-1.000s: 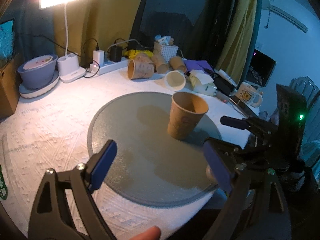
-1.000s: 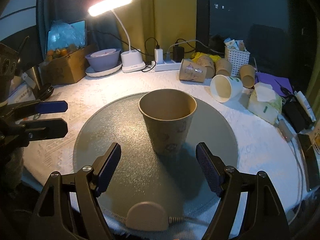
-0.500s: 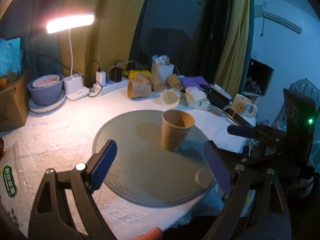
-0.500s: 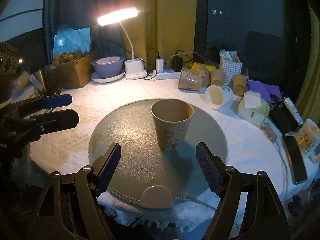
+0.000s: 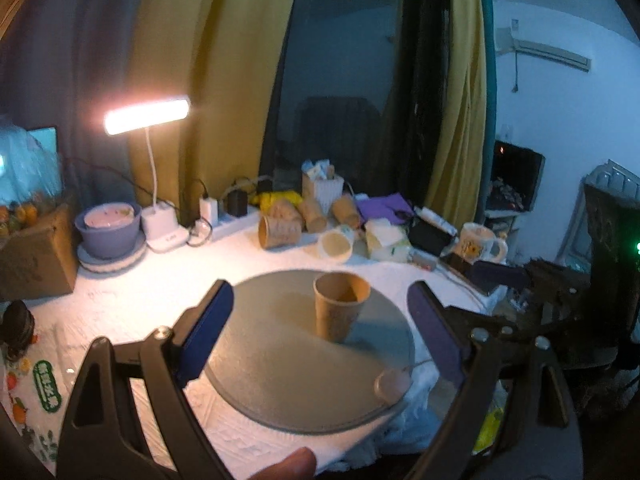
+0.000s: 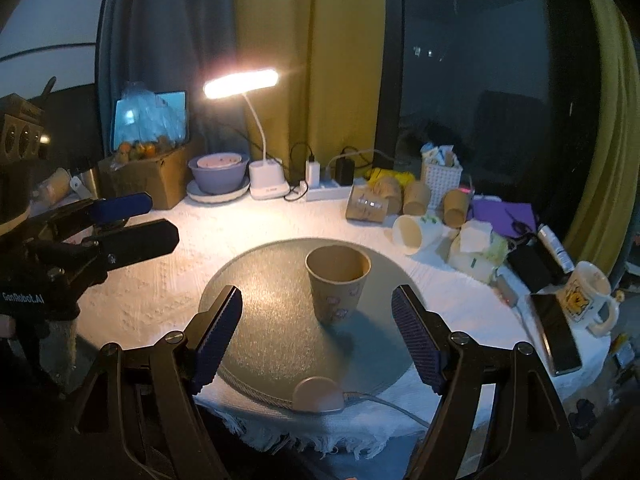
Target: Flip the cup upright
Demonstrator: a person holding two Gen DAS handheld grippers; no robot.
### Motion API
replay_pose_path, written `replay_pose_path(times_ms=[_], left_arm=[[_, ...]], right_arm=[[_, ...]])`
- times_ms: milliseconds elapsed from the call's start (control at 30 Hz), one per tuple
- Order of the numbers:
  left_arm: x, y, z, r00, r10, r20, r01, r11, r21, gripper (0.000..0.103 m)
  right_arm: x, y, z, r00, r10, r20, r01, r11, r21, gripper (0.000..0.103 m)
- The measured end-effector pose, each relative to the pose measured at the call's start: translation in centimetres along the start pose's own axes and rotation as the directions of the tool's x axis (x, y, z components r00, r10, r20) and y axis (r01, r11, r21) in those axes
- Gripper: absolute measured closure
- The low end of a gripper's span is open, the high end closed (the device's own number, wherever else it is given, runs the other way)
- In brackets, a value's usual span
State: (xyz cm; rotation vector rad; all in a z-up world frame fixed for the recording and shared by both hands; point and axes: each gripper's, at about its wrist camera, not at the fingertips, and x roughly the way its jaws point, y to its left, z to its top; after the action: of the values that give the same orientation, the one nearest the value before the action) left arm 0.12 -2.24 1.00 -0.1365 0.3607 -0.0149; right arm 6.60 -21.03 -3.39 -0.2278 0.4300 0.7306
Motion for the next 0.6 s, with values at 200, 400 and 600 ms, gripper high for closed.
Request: replay_pose_path(times_ms=[200,400,600], left_arm=[[-1.7,-0.4,0.9,0.998,0.012,0.061,-0.012,1.000,0.007,0.013],[-3.6,-0.7,1.6,0.990,0.044,0.134,-0.045,0.999,0.002,0.013],[-4.9,-0.2,1.8,0.983,0.072,0.171,-0.072,0.997,-0.011,0.013]], right_arm=[[-2.2,0.1,0.9,0.999,-0.008,0.050,0.009,1.000,-0.006,0.023],[-3.7,-0.2,1.8,0.996,-0.026,0.083,0.025,1.000,0.011,0.023],[-5.2,0.1,2.4,0.993,-0.052,0.108,0.050,0.999,0.019,0.023]])
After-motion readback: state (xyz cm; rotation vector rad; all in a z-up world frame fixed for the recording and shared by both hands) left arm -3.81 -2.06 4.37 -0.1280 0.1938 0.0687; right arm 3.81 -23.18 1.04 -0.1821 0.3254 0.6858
